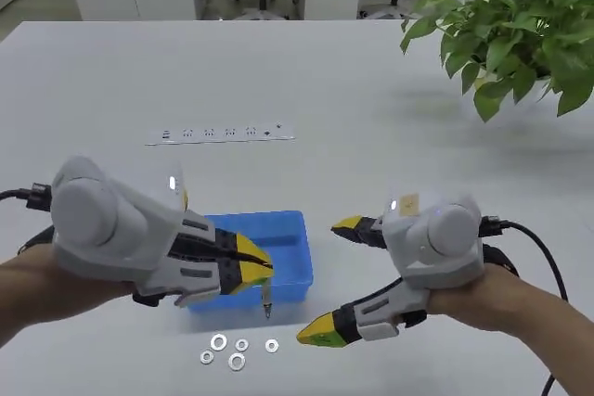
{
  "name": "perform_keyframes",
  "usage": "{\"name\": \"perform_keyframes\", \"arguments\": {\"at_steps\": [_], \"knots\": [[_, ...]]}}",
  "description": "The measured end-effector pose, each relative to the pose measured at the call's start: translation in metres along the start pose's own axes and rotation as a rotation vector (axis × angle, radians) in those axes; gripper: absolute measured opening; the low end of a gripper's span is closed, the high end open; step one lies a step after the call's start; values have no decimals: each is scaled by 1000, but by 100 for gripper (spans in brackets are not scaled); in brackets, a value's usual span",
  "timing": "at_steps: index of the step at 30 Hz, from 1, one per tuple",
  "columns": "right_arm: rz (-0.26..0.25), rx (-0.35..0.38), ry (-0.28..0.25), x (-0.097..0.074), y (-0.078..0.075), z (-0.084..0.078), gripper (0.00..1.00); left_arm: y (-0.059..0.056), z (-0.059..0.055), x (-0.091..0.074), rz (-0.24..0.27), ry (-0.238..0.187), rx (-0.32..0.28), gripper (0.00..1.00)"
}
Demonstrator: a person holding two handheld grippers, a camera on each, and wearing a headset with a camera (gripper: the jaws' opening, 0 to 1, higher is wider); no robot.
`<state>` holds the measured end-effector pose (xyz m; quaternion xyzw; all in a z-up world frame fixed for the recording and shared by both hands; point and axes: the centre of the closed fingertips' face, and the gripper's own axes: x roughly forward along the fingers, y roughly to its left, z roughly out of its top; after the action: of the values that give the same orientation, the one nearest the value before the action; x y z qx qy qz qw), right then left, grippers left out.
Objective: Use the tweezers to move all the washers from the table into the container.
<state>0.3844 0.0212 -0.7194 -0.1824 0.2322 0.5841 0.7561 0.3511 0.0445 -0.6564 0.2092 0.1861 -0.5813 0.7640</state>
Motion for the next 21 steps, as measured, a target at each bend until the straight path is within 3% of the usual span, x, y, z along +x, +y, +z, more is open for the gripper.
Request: {"name": "perform_keyframes", "arguments": {"at_steps": [6,21], "knots": [[4,-6,-4,-1,4,-3,100,-5,-4,5,-13,-5,2,6],[28,12,16,3,20,-14,100,-13,-21,13,-31,18,-5,6]]}}
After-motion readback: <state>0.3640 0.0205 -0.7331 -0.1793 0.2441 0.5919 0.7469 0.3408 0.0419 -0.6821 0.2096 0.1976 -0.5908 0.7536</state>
